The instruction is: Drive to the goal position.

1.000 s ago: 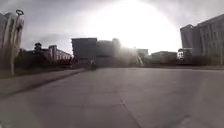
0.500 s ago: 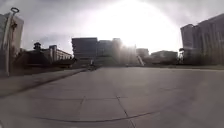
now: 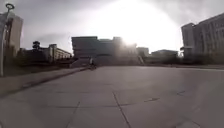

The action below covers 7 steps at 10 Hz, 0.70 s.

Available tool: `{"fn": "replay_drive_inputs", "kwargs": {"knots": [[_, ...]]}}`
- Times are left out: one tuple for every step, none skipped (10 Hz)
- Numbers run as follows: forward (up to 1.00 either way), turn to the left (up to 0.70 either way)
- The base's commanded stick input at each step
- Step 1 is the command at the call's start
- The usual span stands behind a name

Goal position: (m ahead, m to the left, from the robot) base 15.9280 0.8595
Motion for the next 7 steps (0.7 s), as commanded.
{"fn": "replay_drive_inputs", "kwargs": {"knots": [[0.85,0.25],[0.85,0.2],[0.85,0.15],[0.85,0.1],[0.85,0.05],[0.85,0.0],[0.85,0.0]]}}
